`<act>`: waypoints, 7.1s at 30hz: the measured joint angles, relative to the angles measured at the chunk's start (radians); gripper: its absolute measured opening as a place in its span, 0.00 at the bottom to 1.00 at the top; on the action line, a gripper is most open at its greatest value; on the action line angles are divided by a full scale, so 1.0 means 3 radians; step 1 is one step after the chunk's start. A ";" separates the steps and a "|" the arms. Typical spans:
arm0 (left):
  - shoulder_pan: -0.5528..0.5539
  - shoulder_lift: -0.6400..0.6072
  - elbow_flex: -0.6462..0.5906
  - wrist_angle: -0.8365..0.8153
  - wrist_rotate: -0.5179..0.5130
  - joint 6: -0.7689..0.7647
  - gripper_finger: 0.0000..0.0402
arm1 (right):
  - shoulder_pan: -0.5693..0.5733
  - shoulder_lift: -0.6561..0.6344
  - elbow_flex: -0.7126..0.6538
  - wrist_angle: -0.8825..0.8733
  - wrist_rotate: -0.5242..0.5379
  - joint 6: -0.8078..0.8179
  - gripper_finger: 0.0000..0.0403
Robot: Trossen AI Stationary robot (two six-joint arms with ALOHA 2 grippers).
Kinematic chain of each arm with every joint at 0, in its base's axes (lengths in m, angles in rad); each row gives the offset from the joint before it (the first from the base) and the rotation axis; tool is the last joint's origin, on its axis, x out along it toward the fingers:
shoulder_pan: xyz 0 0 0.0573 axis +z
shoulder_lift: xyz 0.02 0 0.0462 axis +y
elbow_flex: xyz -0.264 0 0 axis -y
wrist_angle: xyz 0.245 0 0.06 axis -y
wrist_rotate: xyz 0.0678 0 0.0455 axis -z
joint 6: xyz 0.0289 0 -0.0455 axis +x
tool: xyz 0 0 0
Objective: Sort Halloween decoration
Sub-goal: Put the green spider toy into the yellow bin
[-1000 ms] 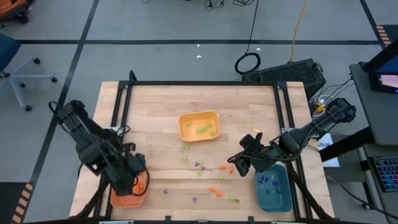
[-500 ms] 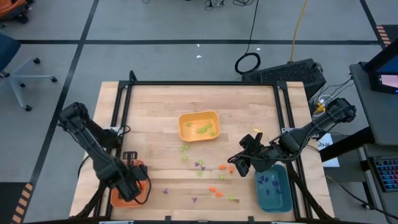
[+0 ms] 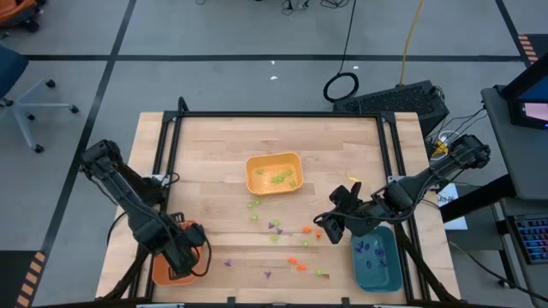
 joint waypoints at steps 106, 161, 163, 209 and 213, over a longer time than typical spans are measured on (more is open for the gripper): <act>0.0978 0.0904 0.0575 0.2335 -0.1009 -0.0421 0.48 | -0.0126 0.1310 0.0003 0.0485 -0.1309 0.0568 0.49; 0.0902 0.0885 0.0574 0.2035 -0.1050 -0.0113 0.48 | -0.0126 0.1942 0.0005 0.0704 -0.1234 0.0376 0.29; 0.0902 0.0886 0.0574 0.2035 -0.1060 -0.0115 0.48 | -0.0126 0.1942 0.0005 0.0669 -0.1231 0.0370 0.28; 0.0894 0.0844 0.0574 0.2043 -0.1089 -0.0118 0.48 | -0.0154 0.0918 -0.0004 0.0687 -0.1043 0.0002 0.00; 0.0894 0.0811 0.0574 0.2072 -0.1095 -0.0118 0.48 | -0.0154 0.0667 -0.0003 0.0701 -0.0752 -0.0058 0.00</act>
